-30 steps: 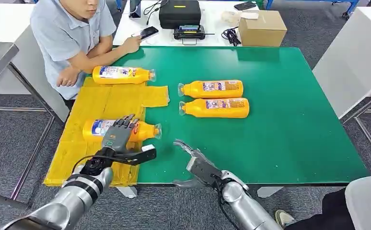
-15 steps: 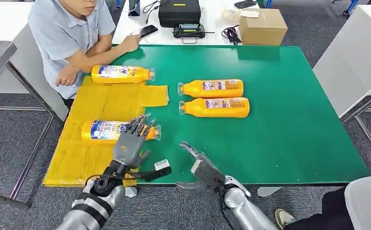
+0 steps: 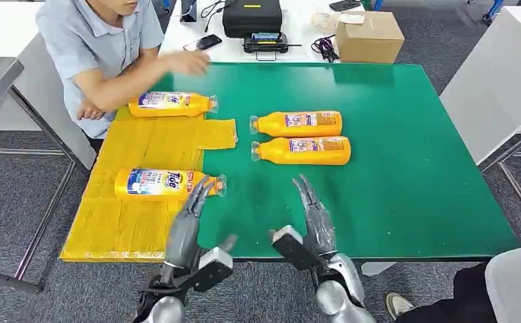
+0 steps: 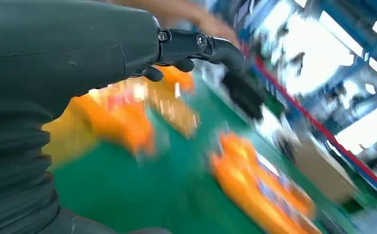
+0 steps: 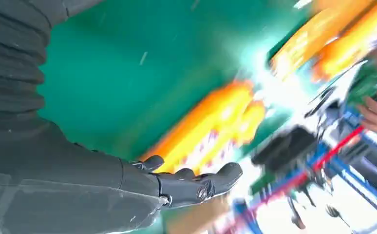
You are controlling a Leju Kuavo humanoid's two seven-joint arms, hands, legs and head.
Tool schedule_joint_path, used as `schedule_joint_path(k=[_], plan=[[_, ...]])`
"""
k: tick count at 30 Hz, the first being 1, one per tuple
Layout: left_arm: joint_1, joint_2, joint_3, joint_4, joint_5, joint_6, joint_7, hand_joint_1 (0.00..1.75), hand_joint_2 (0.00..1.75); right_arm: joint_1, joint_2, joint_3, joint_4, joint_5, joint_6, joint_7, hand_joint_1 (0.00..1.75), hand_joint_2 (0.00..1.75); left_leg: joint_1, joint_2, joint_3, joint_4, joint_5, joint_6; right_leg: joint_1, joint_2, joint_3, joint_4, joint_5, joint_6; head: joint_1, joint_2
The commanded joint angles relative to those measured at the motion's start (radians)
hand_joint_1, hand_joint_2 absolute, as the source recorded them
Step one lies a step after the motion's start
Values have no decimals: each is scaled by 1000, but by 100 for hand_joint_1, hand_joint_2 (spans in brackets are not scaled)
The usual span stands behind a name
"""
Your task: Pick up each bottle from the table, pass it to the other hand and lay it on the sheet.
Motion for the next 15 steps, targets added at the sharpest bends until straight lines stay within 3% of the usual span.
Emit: schedule_joint_path(k=[1, 6, 15], plan=[[65, 38, -82, -81, 189, -75, -28, 0, 175, 14, -157, -26, -37, 280, -2, 179, 0, 175, 0, 0, 4, -1, -2, -1, 0, -1, 4, 0, -2, -2, -1, 0], [60, 35, -91, -103, 209, -71, -30, 0, 175, -39, -193, -45, 56, 340, 10, 226, 0, 175, -1, 1, 4, 0, -2, -1, 0, 0, 5, 0, -1, -2, 0, 0], [57, 34, -91, -108, 233, -74, -41, 0, 175, -47, -192, -45, 70, 333, 28, 234, 0, 175, 0, 2, 3, -1, -1, -1, 0, 1, 3, -1, 0, -1, -1, 0]])
